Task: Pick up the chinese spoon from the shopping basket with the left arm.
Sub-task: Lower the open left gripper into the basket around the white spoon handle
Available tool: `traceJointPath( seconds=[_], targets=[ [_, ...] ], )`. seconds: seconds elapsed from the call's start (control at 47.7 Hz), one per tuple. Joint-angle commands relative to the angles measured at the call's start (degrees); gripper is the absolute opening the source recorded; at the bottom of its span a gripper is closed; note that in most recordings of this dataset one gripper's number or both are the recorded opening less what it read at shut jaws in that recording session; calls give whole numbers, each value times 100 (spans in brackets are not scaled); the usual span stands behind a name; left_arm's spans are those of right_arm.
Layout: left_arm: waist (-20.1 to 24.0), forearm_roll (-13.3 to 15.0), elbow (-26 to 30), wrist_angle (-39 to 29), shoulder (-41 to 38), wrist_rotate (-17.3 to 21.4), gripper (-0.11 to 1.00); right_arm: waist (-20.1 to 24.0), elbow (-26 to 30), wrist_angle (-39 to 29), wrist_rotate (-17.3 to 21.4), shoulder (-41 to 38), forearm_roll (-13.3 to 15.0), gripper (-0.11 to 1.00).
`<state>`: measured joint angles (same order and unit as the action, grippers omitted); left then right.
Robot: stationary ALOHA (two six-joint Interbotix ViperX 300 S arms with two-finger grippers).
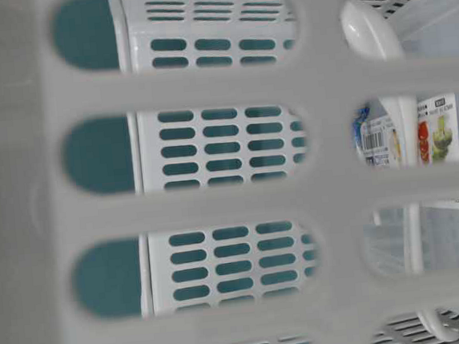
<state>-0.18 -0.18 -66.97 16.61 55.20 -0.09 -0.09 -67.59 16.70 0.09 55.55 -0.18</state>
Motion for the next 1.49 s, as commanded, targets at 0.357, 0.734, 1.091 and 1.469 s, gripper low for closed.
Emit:
traceJointPath(
  seconds=[0.357,0.734,1.091,1.469],
  targets=[
    [-316,-237,2083,-2232,-1380,-501,0,-9,79,-229,281,-79,-70,0],
    [-483,-229,3955,-4395,-3217,-554,0,-35,88,-791,308,26,-70,0],
    [-563,-229,4764,-4737,-4175,-167,0,-44,88,-905,299,62,-70,53],
    [-606,-237,5467,-5871,-5300,-457,82,-44,44,-905,299,149,-70,70]
  ],
)
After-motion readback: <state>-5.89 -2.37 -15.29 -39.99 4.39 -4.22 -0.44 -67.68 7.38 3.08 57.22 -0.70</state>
